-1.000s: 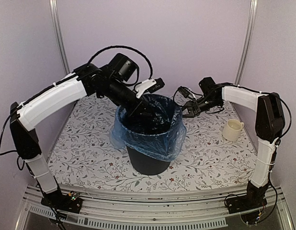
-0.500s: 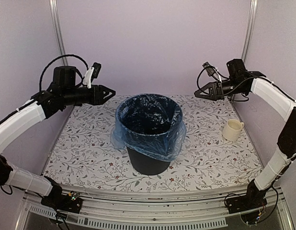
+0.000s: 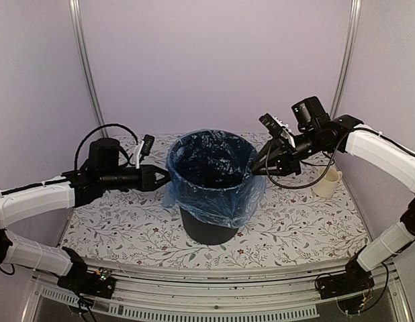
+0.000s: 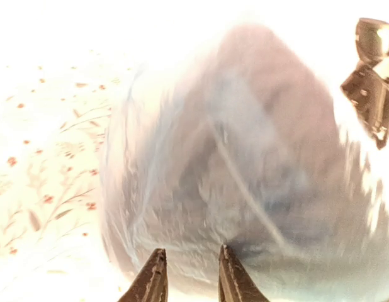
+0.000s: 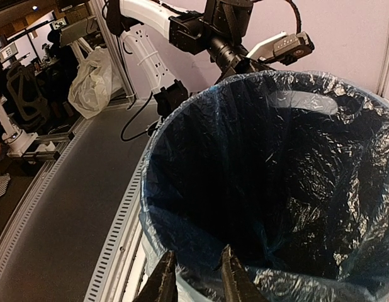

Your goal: Put the trash bags into the trash bin

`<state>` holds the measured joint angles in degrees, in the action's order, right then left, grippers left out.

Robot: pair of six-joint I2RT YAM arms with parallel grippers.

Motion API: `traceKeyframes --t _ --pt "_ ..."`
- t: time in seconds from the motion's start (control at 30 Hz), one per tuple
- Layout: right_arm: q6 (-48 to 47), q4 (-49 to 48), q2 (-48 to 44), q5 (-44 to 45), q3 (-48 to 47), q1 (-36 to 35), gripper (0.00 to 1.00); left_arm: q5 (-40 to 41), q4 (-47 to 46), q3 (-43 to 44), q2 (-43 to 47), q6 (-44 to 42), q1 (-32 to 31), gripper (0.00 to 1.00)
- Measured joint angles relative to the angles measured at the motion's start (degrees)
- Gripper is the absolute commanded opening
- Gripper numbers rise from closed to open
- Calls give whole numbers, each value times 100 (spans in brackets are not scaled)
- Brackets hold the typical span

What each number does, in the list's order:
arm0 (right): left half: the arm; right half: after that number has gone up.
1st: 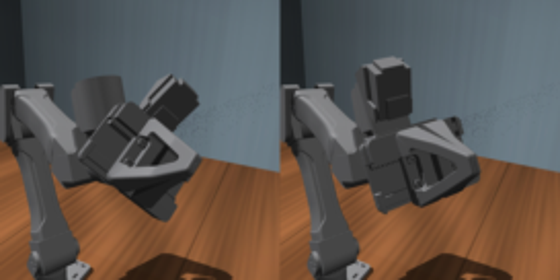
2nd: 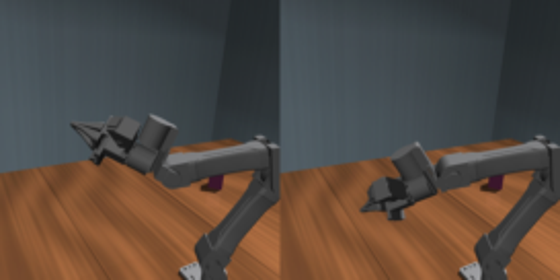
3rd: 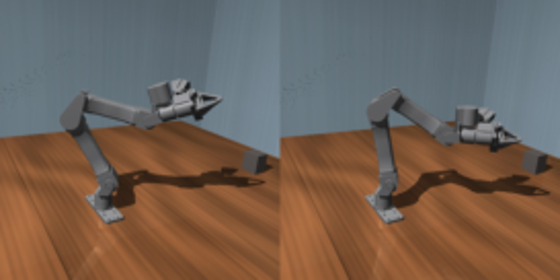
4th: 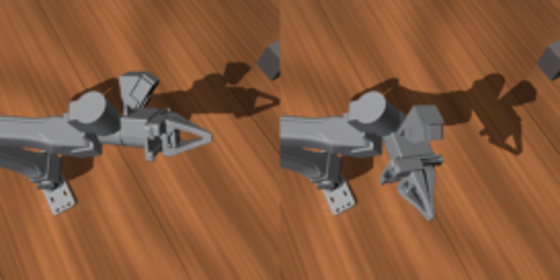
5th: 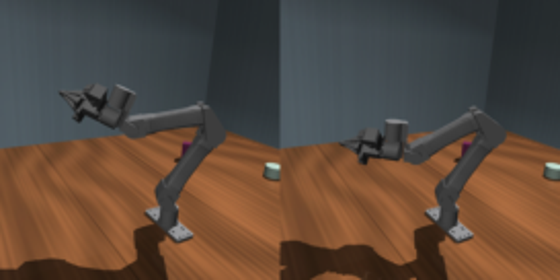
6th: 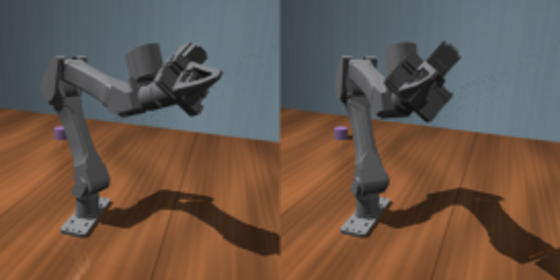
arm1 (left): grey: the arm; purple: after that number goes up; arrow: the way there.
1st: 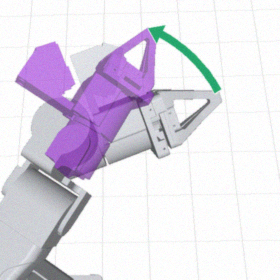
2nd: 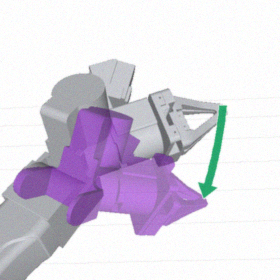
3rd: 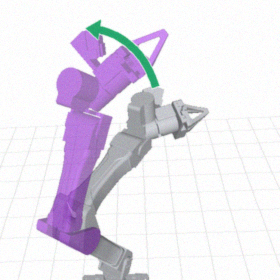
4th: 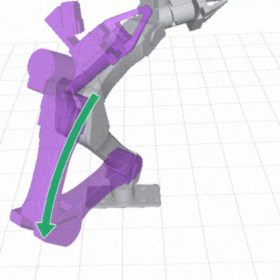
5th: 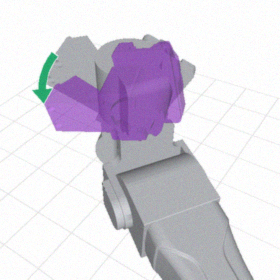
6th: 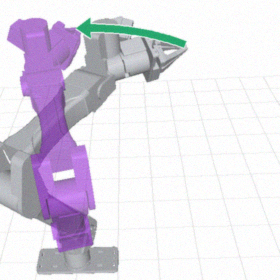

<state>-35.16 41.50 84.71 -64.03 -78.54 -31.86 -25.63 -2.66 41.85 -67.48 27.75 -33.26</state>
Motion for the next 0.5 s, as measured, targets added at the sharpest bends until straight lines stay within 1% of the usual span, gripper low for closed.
traceKeyframes --t 0.07,0.23,0.4,0.5 --pt "-96 -37 -2 -22 24 11 28 2 -295 -125 -7 74 -166 31" --pt "-175 -66 -76 116 24 52 31 208 -614 -476 -9 232 -264 35" --pt "-105 116 -186 136 -31 420 32 861 -328 -636 87 223 -275 39" --pt "-90 179 -319 138 -66 634 31 1318 57 -667 560 157 -278 43"
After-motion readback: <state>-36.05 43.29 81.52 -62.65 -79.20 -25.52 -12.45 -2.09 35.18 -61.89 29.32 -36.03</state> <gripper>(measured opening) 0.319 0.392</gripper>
